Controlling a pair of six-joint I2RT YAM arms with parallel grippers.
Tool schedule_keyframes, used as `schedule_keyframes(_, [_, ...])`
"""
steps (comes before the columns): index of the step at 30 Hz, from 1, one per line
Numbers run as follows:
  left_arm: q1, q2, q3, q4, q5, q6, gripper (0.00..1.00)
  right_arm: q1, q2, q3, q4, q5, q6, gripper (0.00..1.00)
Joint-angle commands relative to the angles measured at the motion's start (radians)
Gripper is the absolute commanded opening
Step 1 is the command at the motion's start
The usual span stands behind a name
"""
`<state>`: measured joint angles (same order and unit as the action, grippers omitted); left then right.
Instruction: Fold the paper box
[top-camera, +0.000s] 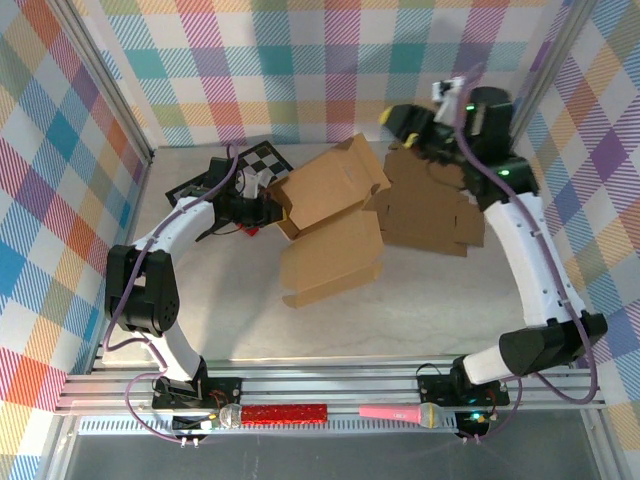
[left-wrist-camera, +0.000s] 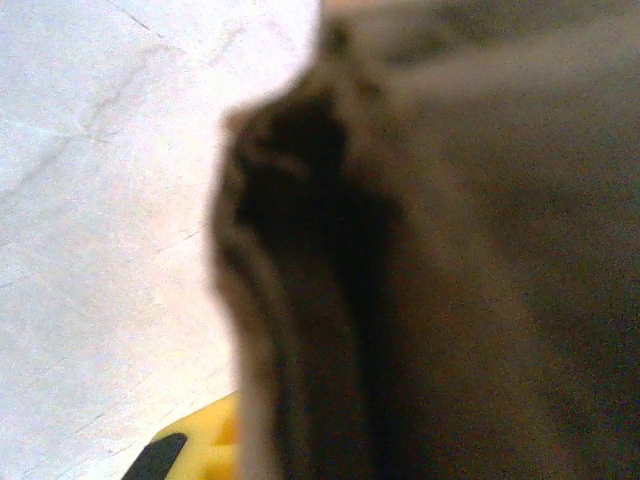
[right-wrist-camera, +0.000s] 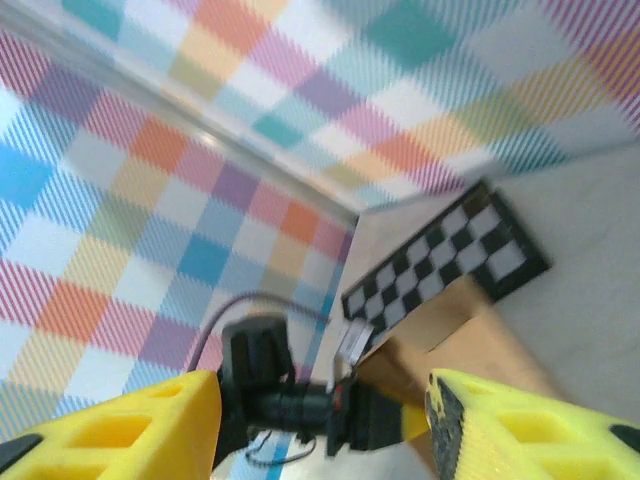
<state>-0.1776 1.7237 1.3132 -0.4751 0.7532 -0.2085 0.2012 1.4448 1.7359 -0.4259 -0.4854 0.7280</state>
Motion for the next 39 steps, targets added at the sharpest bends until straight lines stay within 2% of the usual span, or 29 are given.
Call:
schedule_keyframes(1, [0.017, -0.007, 0.012, 0.045, 0.078, -0.044, 0.00, -0.119, 0.088, -0.016, 0.039, -0.211, 0.004, 0.52])
schedule_keyframes(7, [0.017, 0.021, 0.034, 0.059, 0.133, -0.076, 0.00, -0.147, 0.296, 0.052, 0.119, -0.491, 0.004, 0.42])
schedule_keyframes(9, [0.017, 0.025, 0.039, 0.064, 0.141, -0.084, 0.00, -0.138, 0.326, 0.054, 0.159, -0.542, 0.036, 0.40])
schedule_keyframes(16, [0.017, 0.032, 0.049, 0.055, 0.141, -0.085, 0.00, -0.087, 0.337, 0.048, 0.131, -0.596, -0.002, 0.38])
schedule_keyframes(25, [0.017, 0.023, 0.038, 0.054, 0.141, -0.079, 0.00, -0.038, 0.296, -0.009, 0.085, -0.605, -0.081, 0.38])
schedule_keyframes(39, [0.016, -0.010, 0.010, 0.049, 0.136, -0.072, 0.00, 0.038, 0.279, 0.017, -0.100, -0.509, -0.267, 0.38])
